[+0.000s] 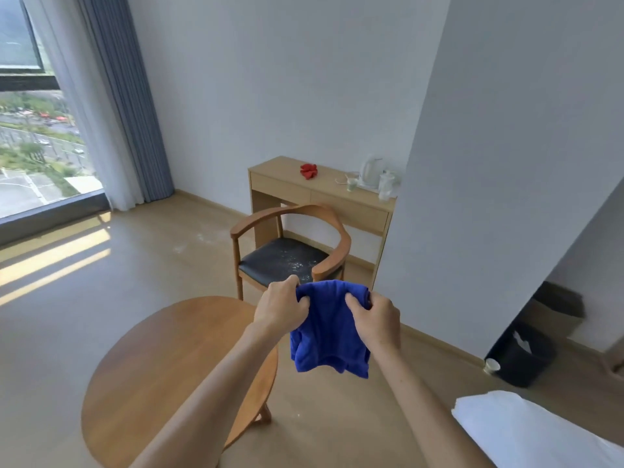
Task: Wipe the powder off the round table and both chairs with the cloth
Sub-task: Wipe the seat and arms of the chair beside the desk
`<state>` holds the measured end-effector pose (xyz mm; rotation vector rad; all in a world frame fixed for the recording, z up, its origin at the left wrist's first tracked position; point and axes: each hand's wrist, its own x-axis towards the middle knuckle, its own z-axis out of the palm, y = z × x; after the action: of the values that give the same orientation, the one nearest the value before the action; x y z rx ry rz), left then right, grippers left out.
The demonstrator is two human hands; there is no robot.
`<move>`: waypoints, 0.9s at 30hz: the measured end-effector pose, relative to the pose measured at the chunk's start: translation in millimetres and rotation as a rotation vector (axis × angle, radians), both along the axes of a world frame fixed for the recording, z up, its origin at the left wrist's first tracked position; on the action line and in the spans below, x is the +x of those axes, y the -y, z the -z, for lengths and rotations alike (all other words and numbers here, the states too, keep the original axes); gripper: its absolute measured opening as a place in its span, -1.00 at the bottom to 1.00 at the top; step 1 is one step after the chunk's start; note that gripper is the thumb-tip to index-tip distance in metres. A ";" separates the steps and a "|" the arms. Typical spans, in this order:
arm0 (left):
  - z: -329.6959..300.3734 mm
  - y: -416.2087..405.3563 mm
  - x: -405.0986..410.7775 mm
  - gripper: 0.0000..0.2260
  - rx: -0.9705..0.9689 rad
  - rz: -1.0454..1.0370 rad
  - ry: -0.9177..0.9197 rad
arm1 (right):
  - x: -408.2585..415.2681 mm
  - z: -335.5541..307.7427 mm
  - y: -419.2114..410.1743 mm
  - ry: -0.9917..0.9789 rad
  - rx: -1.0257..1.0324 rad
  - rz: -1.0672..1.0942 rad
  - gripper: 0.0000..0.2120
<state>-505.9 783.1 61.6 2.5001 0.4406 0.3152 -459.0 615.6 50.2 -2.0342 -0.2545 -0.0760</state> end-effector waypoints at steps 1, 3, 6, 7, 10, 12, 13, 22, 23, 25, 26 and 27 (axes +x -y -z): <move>2.2 5.8 15.8 -0.89 -0.022 -0.014 -0.009 | 8.1 1.8 -5.9 -0.015 -0.009 -0.025 -0.74; 3.1 15.7 50.6 -0.85 -0.161 -0.055 -0.049 | 30.2 3.1 -19.2 -0.126 0.039 -0.142 -0.76; -4.7 11.5 107.1 -0.85 -0.717 -0.088 -0.100 | 78.9 -2.2 -30.1 -0.343 0.232 -0.257 -0.78; -7.7 3.9 124.7 -0.85 -0.867 -0.059 -0.102 | 97.4 -2.2 -31.3 -0.350 0.241 -0.276 -0.79; -14.0 -24.9 174.5 -0.81 -0.968 0.049 -0.158 | 152.9 0.8 -41.1 -0.289 0.168 -0.278 -0.80; -12.6 -39.5 202.2 -0.72 -0.908 0.104 -0.146 | 186.4 1.3 -52.3 -0.289 0.191 -0.250 -0.80; -9.4 -47.5 216.1 -0.71 -0.847 0.108 -0.089 | 202.5 0.9 -57.5 -0.288 0.215 -0.244 -0.81; 46.9 -98.2 313.2 -0.41 -0.630 0.373 -0.170 | 345.5 -7.1 -75.7 -0.346 0.600 -0.363 -0.65; 51.1 -97.2 324.7 -0.41 -0.641 0.384 -0.146 | 361.5 -6.1 -77.3 -0.358 0.653 -0.363 -0.64; 55.7 -96.3 349.0 -0.37 -0.650 0.387 -0.118 | 393.4 -2.7 -80.4 -0.386 0.723 -0.353 -0.64; 57.1 -97.4 362.3 -0.35 -0.646 0.380 -0.113 | 409.1 -0.7 -81.4 -0.398 0.752 -0.346 -0.63; 57.9 -98.6 376.4 -0.34 -0.627 0.375 -0.113 | 425.3 1.1 -82.2 -0.409 0.787 -0.349 -0.60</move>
<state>-129.6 881.7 3.8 1.9300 0.0806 -0.1049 -33.7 697.8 49.1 -1.1668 -0.2626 0.3968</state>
